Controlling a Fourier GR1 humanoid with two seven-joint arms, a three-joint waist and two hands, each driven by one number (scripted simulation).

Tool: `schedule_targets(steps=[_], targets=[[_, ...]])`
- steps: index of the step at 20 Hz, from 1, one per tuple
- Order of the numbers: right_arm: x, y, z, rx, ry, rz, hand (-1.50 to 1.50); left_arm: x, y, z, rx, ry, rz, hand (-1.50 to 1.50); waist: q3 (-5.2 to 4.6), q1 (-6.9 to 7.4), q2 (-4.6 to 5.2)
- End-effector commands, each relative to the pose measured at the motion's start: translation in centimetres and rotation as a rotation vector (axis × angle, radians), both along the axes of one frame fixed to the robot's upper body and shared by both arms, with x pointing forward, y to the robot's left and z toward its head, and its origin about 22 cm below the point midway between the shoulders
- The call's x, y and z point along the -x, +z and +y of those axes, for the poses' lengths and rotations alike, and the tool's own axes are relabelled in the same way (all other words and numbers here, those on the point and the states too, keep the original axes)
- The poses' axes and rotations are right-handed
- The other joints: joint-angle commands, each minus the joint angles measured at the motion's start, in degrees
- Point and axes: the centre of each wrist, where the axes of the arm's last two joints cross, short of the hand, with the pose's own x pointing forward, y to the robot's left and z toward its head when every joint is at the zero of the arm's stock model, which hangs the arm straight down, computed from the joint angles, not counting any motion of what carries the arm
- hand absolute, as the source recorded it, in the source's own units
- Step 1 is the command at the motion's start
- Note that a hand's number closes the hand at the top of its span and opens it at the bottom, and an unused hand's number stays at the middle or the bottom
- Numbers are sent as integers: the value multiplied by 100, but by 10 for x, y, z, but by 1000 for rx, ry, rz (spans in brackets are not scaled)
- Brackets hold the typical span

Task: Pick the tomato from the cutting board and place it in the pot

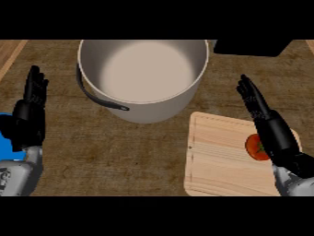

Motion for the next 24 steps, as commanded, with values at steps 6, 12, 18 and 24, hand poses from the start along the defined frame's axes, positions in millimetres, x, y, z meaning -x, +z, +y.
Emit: schedule_targets(steps=[6, 12, 18, 24], targets=[[65, -76, -91, -156, -908, 333, 150, 43, -39, 63, -140, 112, 261, 0, 180, -905, 17], [113, -98, -119, 428, -1265, -47, -150, 64, -54, 60, -100, 30, 354, 0, 140, -662, -21], [180, -89, -49, 382, -1312, -18, -150, 60, -42, 66, -116, -13, 344, 0, 135, -387, 51], [185, -51, -52, 463, -1191, 170, -150, 57, -36, 69, -130, -49, 339, 0, 116, -229, 115]])
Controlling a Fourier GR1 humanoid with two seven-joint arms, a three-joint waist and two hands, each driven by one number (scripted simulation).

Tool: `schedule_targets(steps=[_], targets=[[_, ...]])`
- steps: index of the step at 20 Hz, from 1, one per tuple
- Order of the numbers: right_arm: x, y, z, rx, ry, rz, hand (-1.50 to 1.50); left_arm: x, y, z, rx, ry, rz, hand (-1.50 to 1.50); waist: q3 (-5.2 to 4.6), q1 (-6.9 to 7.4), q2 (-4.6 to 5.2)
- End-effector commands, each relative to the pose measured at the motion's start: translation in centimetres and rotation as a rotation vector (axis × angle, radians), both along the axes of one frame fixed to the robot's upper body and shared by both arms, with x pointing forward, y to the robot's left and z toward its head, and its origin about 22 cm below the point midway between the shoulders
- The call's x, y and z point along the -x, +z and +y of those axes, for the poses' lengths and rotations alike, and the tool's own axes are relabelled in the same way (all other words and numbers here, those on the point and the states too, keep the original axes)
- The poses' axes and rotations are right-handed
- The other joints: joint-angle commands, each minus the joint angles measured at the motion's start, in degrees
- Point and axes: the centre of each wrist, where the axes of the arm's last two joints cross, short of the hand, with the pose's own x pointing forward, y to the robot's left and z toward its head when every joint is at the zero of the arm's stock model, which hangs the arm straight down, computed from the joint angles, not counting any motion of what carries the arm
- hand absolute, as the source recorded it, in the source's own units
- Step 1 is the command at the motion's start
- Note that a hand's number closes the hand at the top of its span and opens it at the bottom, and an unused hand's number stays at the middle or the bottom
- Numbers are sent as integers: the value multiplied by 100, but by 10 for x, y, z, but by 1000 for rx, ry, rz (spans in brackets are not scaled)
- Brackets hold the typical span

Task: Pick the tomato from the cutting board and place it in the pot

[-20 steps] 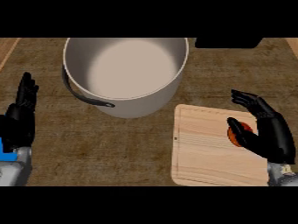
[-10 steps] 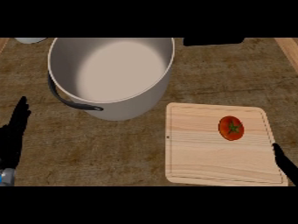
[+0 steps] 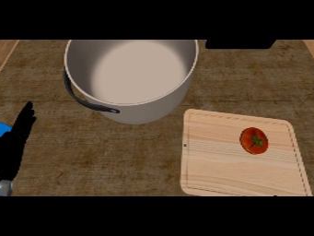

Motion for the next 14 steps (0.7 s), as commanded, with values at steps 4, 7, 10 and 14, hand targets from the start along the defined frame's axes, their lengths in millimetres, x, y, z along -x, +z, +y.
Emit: schedule_targets(steps=[4, 7, 10, 14], targets=[[-18, 47, -12, -30, 22, 242, -150, -8, 14, -6, -10, -38, -14, 0, -5, 194, 50], [-21, 56, -16, -46, 40, 451, -150, 0, 3, -5, 8, -34, -7, 0, -16, 285, 68], [-44, 60, -4, -109, 62, 608, -150, -17, 24, -5, -10, -71, -25, 0, 0, 333, 79], [-78, 102, 8, -148, 112, 735, -150, -13, 9, -8, 6, -75, 16, 0, 7, 315, 44]])
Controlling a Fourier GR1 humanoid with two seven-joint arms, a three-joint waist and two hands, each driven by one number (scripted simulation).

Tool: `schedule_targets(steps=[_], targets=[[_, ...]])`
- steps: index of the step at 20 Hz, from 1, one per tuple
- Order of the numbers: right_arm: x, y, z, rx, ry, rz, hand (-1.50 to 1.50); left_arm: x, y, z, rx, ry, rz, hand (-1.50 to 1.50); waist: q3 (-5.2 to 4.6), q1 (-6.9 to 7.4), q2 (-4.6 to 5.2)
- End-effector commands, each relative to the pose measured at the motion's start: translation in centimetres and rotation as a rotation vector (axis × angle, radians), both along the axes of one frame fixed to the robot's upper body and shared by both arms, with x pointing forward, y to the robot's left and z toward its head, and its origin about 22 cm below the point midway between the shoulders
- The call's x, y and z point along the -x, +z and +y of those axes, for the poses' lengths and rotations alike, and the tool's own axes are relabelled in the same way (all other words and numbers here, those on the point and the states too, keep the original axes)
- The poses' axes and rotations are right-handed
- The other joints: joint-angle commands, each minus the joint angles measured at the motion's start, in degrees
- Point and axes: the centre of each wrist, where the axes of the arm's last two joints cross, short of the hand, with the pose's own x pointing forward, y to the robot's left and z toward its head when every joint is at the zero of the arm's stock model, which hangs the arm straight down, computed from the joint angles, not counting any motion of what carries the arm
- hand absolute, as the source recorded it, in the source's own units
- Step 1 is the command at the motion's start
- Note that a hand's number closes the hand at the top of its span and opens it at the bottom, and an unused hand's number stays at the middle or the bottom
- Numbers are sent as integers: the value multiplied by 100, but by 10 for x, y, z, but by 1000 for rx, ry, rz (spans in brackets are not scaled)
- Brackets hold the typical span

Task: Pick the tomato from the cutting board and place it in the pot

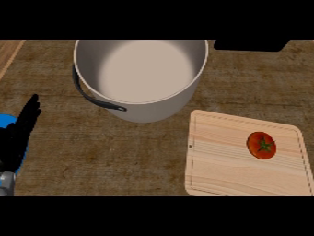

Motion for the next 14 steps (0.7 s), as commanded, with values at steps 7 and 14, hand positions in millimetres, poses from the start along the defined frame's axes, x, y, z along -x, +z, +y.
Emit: schedule_targets(steps=[7, 14], targets=[[-85, 36, 57, -42, 71, 225, -150, 6, -11, 9, -3, 27, 18, 0, 24, -124, -62], [-102, 25, 35, -30, 26, 333, -150, 15, 0, -6, 9, 33, 16, 0, 31, -181, -83]])
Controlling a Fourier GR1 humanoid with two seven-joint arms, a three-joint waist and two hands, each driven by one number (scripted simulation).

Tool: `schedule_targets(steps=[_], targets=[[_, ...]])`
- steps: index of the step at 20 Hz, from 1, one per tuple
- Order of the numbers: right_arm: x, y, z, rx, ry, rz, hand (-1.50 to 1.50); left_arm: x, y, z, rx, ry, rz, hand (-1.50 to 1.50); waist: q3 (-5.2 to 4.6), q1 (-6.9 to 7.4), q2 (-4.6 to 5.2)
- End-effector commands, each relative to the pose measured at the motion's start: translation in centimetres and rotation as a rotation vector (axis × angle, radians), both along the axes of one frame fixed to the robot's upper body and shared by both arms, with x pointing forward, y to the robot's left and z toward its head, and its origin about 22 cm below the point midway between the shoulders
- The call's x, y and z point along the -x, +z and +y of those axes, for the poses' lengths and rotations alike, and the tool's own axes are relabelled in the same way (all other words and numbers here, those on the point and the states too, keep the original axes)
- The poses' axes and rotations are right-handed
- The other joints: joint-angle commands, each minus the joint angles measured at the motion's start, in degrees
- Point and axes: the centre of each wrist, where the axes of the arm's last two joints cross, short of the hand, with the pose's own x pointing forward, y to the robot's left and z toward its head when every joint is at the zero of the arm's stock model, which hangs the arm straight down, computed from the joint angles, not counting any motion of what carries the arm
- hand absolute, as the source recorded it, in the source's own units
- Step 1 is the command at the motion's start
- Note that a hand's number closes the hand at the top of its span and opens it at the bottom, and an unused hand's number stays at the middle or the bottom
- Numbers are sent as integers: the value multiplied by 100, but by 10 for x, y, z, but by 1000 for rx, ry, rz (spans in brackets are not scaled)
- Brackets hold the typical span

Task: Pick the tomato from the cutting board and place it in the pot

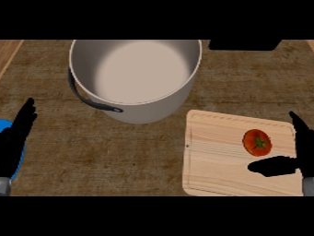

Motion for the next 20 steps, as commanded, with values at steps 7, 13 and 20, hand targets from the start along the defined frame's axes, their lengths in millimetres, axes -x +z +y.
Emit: schedule_targets(steps=[7, 13, 20], targets=[[-39, -17, 11, 12, -67, 179, -150, 9, -9, 9, -2, 5, 7, 0, 4, -42, -6], [-46, -56, 9, 7, -89, 214, -150, 10, -1, 15, -10, 24, 0, 0, 7, -35, -8], [-41, -73, 12, 18, -85, 224, -150, 11, 0, 11, -23, 10, -2, 0, 6, -68, -10]])
